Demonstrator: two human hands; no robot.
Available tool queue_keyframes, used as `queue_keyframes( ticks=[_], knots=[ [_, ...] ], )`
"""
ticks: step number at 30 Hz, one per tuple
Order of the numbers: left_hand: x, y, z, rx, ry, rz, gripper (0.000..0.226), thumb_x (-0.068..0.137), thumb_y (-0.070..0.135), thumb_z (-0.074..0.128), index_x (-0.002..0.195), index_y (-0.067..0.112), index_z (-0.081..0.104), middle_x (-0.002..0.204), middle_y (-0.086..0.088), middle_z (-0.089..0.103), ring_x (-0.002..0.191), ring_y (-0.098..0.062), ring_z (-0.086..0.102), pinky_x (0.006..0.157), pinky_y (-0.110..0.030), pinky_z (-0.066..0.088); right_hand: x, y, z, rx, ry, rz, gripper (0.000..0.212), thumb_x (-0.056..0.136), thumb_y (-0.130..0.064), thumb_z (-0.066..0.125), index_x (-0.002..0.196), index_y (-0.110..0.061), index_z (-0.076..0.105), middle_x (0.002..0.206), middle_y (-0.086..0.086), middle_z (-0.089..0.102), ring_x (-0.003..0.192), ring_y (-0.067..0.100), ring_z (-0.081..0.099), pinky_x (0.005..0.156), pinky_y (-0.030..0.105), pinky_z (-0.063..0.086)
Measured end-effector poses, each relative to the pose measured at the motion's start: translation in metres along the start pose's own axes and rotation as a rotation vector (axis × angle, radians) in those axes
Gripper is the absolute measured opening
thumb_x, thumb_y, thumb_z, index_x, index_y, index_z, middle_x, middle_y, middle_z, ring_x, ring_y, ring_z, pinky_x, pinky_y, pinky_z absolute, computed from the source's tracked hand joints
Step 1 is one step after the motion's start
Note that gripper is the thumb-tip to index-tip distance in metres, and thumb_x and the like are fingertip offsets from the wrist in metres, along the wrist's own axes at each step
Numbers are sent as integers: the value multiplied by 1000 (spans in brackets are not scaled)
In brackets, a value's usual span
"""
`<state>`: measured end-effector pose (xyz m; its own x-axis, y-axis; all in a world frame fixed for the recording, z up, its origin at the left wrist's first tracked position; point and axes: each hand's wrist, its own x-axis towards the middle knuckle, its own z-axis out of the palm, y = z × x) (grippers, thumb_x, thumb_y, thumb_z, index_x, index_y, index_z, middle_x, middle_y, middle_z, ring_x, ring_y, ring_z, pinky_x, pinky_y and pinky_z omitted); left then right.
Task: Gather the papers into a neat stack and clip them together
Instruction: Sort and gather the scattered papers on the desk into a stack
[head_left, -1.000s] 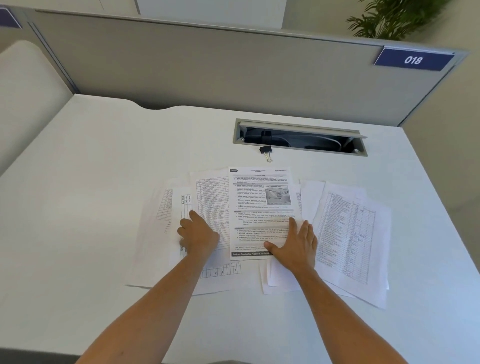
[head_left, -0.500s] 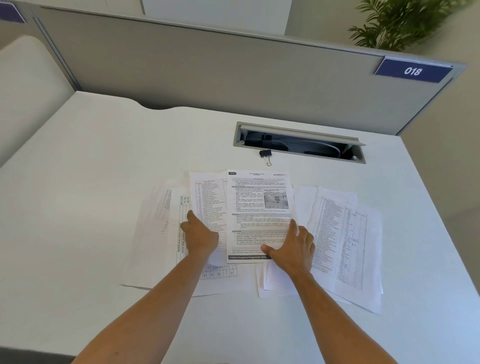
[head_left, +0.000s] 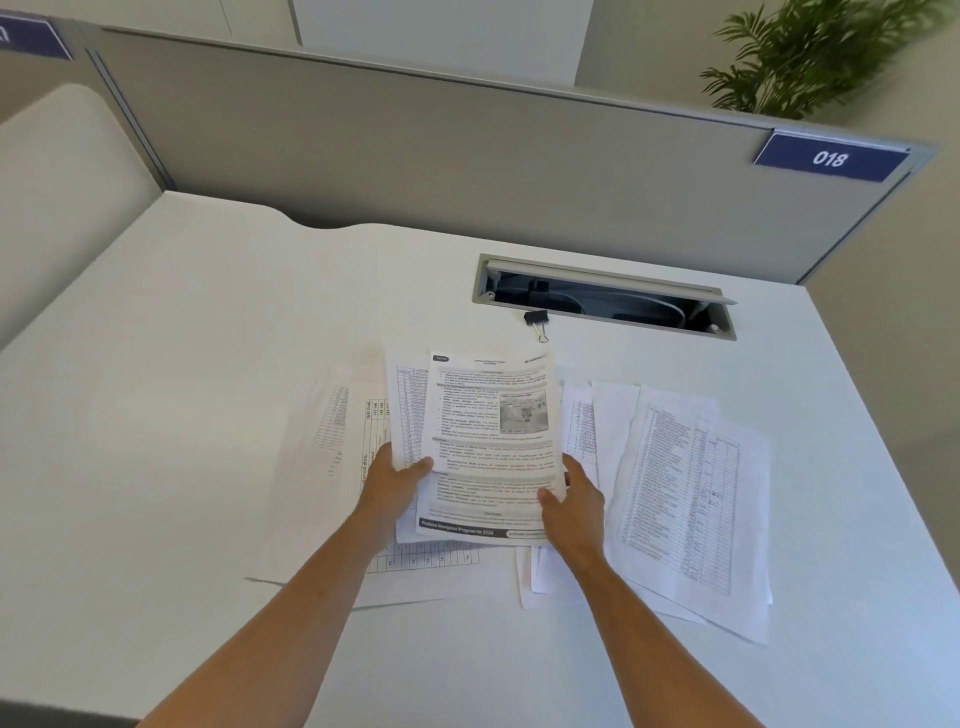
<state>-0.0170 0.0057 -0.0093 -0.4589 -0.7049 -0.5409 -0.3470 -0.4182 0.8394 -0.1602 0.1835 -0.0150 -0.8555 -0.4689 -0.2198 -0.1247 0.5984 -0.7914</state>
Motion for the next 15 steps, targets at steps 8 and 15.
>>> queue_keyframes(
  ticks=[8, 15],
  knots=[
    [-19, -3, 0, 19, -58, 203, 63, 86, -3, 69, 138, 24, 47, 122, 7, 64, 110, -13, 61, 81, -19, 49, -3, 3, 2, -52, -44, -36, 34, 89, -14, 65, 121, -24, 59, 111, -2, 63, 104, 15, 61, 88, 33, 55],
    [-29, 6, -20, -92, -246, 252, 57, 87, 2, 69, 134, 29, 52, 126, 7, 68, 116, -11, 63, 90, -27, 55, 0, -3, -14, 391, -69, 155, 24, 88, -30, 70, 110, -18, 67, 103, -4, 73, 95, 16, 69, 88, 39, 57]
  ],
)
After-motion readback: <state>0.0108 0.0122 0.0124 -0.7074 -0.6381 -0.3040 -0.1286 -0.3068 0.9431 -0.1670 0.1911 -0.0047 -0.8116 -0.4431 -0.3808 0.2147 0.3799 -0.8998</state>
